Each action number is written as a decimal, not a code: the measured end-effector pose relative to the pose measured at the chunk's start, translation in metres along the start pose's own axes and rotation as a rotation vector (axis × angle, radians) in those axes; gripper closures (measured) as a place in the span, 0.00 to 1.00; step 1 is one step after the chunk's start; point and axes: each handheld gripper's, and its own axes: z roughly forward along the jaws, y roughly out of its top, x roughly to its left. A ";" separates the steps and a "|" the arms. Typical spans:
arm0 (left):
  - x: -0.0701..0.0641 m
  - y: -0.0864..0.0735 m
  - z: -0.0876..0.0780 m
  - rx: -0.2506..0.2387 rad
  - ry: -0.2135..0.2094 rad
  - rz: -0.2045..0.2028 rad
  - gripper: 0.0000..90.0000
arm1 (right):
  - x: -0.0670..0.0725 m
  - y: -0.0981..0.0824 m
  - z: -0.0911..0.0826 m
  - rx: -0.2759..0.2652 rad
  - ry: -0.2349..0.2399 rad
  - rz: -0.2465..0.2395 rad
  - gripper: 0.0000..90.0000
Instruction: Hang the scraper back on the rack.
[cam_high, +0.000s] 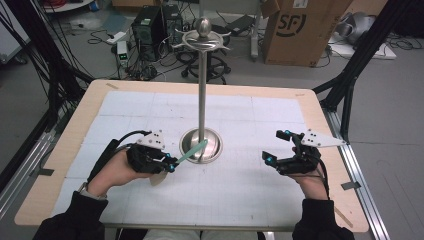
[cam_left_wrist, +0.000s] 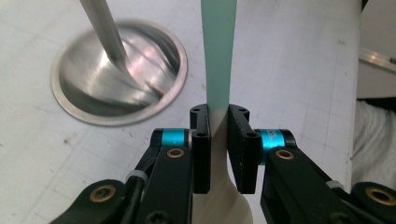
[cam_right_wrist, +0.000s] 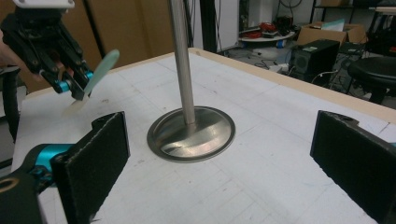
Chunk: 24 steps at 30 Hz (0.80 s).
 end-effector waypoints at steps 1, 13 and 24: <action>0.000 0.000 -0.002 -0.025 0.005 -0.005 0.89 | 0.000 0.000 0.000 0.000 0.000 0.001 0.04; 0.018 0.001 -0.037 -0.228 0.042 -0.016 0.89 | 0.000 0.000 0.000 0.003 0.001 0.006 0.04; 0.038 0.014 -0.070 -0.358 0.073 -0.042 0.89 | 0.000 0.000 0.001 0.003 0.000 0.000 0.04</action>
